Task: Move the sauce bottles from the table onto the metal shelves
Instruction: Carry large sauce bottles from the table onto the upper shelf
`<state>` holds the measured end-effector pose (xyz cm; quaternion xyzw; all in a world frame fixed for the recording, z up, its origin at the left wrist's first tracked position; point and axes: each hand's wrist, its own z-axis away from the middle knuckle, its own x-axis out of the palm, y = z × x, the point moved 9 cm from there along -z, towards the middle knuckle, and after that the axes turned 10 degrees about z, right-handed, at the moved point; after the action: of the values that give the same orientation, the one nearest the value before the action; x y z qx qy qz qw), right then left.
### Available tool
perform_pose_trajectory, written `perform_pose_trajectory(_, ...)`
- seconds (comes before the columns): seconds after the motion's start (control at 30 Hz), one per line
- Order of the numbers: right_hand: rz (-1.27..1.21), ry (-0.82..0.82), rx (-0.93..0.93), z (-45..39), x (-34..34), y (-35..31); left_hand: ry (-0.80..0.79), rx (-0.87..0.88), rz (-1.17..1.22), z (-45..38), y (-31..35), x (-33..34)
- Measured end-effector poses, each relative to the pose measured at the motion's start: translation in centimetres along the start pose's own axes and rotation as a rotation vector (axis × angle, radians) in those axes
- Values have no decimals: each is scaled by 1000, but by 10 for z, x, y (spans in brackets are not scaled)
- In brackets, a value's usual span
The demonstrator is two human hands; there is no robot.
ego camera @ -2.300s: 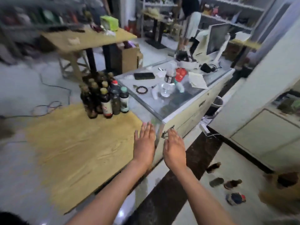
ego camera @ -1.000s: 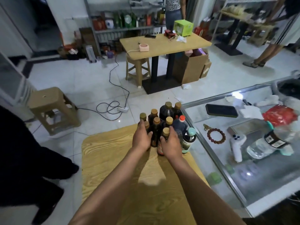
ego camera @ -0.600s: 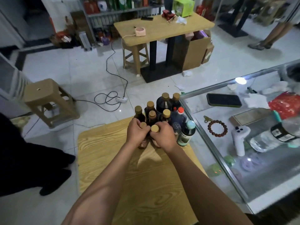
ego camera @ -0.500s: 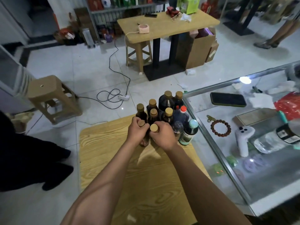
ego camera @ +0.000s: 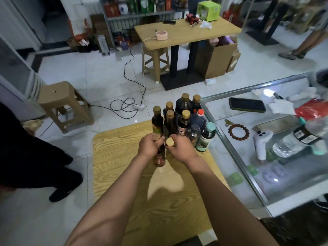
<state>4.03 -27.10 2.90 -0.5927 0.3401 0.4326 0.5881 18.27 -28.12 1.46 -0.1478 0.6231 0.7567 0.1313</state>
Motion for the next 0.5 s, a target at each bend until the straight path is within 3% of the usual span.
perform_pose_trajectory(0.23,-65,23,77,74,9,-13,60,31,44,73,-24,-15)
perform_pose_trajectory(0.5,-364,135,337,185,24,4,-198,70,-131,134,-29,1)
